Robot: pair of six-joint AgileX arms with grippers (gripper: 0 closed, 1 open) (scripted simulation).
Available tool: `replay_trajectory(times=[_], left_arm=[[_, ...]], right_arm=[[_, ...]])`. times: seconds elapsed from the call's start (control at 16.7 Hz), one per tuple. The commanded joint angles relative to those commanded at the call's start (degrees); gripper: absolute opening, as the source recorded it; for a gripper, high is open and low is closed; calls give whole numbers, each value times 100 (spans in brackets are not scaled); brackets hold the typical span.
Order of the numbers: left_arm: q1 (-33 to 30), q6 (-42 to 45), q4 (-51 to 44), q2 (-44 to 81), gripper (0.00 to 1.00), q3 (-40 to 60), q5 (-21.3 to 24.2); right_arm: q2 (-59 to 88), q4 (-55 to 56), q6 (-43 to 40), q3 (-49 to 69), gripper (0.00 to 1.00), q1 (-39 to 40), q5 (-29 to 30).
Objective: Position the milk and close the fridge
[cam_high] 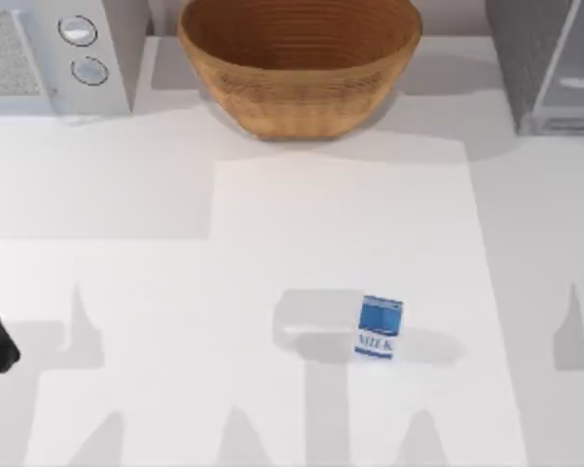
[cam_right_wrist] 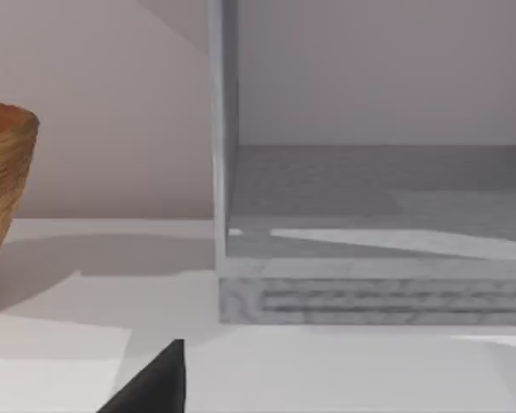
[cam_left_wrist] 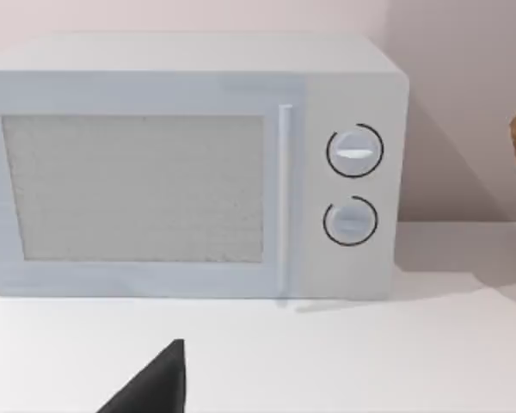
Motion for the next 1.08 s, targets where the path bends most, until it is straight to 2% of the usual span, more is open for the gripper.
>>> replay_trajectory(times=[0.18, 0.36, 0.9, 1.08], left_arm=[[0, 0, 0, 0, 100, 0, 0], [0, 0, 0, 0, 100, 0, 0], [0, 0, 0, 0, 100, 0, 0], [0, 0, 0, 0, 100, 0, 0]], right_arm=[[76, 77, 7, 9, 100, 77, 78], [596, 604, 31, 51, 100, 644, 644], [3323, 3204, 84, 126, 100, 4019, 4089], [4029, 3839, 97, 133, 100, 4868, 4915]])
